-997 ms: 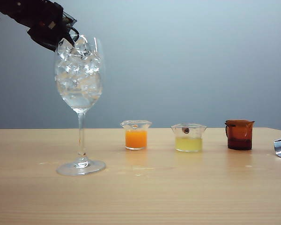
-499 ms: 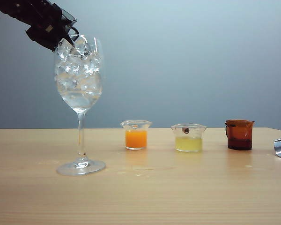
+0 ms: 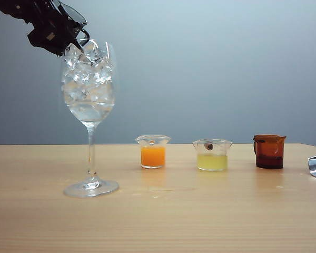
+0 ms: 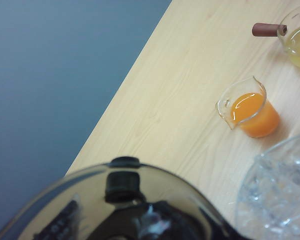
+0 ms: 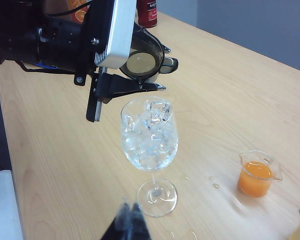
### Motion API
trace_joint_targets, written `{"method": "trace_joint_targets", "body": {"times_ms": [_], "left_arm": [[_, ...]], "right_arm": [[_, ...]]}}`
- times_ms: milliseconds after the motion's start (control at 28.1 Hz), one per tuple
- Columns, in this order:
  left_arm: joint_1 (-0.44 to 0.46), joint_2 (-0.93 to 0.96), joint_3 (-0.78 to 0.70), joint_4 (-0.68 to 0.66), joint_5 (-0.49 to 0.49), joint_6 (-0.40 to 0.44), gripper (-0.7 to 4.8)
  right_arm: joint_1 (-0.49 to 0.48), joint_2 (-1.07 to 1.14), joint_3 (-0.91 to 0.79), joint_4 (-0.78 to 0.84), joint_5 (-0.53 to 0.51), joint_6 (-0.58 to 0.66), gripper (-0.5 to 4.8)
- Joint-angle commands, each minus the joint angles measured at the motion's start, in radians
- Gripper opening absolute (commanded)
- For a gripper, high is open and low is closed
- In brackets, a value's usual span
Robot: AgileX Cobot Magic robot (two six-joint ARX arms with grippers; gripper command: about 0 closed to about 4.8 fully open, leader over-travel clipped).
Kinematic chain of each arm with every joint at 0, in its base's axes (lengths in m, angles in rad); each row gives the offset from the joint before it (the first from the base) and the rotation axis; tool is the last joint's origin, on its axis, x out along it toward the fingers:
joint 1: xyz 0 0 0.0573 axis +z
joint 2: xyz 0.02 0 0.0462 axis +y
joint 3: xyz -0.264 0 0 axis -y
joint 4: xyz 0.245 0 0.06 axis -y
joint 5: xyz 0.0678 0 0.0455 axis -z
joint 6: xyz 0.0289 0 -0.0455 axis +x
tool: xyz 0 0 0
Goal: Pick up the first measuring cup from the left, pour the coconut rum inside into the goblet, and finally put the measuring cup back in its original place.
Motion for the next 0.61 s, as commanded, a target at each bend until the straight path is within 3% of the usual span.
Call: {"method": "trace_joint_targets", "body": {"times_ms": [36,249,463,606], "left_arm": [[-0.002,-0.004,0.003,0.028,0.001,0.01,0.65],[-0.003,0.014,0.004,0.037,-0.011,0.065,0.51],[-0.063,0.046,0.003,0.078,-0.051,0.129,0.51],[-0.066,0.046,0.004,0.105,-0.138,0.159,0.51]], "right_arm": [[0.0,-0.003,0.004,0.017,-0.002,-0.003,-0.04],[0.0,-0.003,0.004,0.017,-0.003,-0.002,-0.04],[0.0,-0.003,0.004,0.017,-0.003,-0.003,-0.04],[0.0,-0.003,0.004,0.017,-0.003,-0.003,-0.04]]}}
